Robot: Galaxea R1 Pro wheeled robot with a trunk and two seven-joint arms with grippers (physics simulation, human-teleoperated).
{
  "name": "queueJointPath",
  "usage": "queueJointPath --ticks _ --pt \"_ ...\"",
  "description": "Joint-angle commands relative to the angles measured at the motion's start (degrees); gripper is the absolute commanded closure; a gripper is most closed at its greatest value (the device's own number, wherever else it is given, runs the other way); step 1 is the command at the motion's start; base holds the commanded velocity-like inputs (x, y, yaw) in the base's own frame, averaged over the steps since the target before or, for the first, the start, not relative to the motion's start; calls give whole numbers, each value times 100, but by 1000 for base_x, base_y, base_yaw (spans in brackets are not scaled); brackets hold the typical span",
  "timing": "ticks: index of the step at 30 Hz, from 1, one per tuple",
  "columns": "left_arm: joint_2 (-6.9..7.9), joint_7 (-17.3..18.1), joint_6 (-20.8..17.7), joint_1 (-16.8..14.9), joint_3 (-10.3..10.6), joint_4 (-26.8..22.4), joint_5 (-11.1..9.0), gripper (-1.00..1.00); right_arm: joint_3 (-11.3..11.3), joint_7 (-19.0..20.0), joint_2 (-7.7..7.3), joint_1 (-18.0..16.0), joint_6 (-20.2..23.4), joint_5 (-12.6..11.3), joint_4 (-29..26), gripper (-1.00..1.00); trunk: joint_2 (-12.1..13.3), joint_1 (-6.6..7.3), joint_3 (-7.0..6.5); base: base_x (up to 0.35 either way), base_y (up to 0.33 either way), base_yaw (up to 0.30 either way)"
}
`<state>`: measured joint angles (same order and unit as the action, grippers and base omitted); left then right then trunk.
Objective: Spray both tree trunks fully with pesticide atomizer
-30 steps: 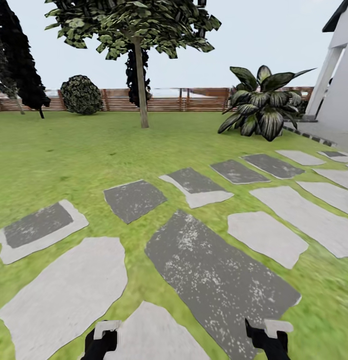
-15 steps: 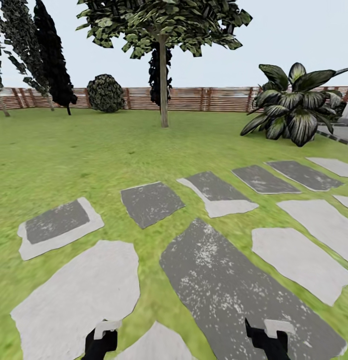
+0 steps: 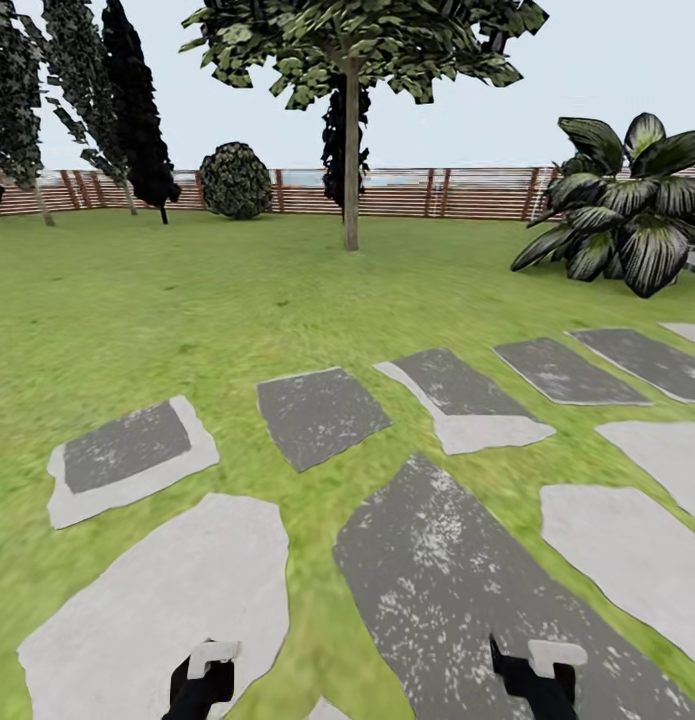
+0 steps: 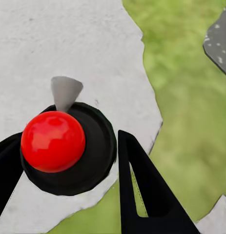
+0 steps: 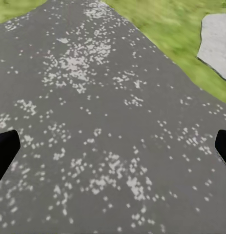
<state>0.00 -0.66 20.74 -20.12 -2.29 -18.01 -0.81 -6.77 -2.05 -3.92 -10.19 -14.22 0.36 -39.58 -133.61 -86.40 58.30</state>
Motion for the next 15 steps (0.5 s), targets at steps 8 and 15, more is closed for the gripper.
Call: queueJointPath --ticks 8,15 --pt "0 -4 0 1 1 -1 2 100 0 -4 -4 0 -747 140 372 -100 0 0 0 338 0 1" --pt "0 -4 0 0 1 -1 2 100 -15 -40 -16 0 -1774 176 791 -100 0 0 0 338 0 0"
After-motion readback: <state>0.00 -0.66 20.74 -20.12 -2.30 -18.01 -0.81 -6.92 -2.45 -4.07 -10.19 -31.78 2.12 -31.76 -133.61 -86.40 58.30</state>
